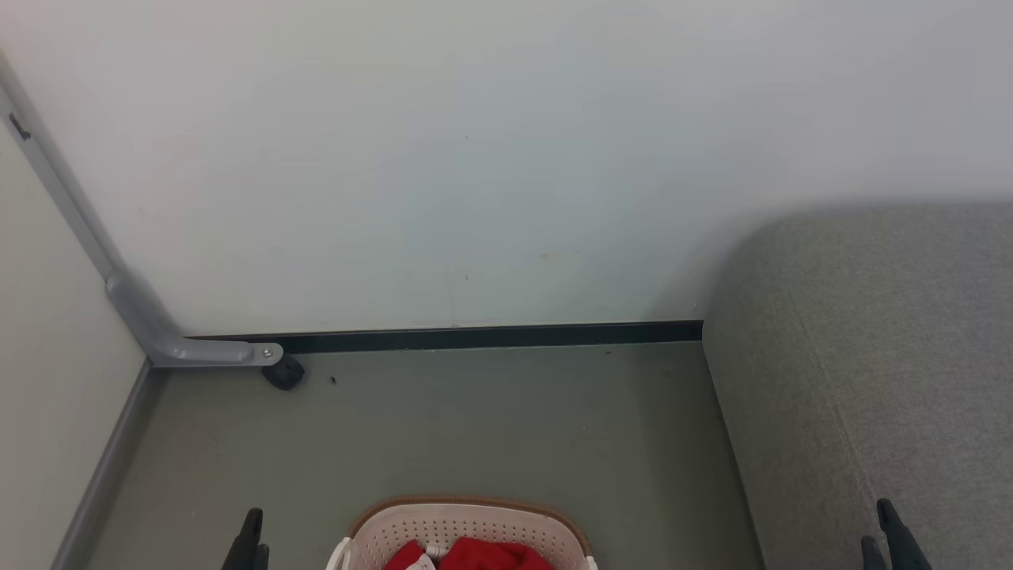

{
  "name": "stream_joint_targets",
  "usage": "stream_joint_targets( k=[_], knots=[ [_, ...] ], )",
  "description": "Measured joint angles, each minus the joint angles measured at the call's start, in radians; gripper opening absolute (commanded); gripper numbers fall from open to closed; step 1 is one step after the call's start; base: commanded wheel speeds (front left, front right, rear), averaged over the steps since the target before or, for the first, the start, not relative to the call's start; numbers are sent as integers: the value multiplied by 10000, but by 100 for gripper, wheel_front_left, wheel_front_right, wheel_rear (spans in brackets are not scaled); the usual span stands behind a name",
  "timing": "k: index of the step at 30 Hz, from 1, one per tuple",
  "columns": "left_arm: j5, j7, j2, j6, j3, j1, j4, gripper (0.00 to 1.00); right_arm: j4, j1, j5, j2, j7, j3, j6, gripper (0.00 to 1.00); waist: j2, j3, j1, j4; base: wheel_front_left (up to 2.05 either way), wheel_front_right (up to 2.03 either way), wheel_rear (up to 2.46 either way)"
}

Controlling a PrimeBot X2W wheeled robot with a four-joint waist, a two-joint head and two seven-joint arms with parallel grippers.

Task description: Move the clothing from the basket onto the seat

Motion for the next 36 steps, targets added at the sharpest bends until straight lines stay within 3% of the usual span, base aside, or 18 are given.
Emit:
stream_joint_targets(
  k=[12, 21, 36],
  knots=[
    [38, -447, 6, 0, -384, -216, -73, 100, -111, -59, -357, -63, -351, 117, 0, 100, 0, 21, 0, -15, 0, 0, 0],
    [704, -838, 79, 0, -708, -520, -104, 100, -211, -258, -1384, -414, -782, 495, 2, 100, 0, 31, 0, -17, 0, 0, 0],
    [3200, -1377, 201, 261, -1072, -842, -84, 100, -207, -503, -3864, -1129, -1406, 1569, 0, 100, 0, 29, 0, 4, 0, 0, 0]
  ],
)
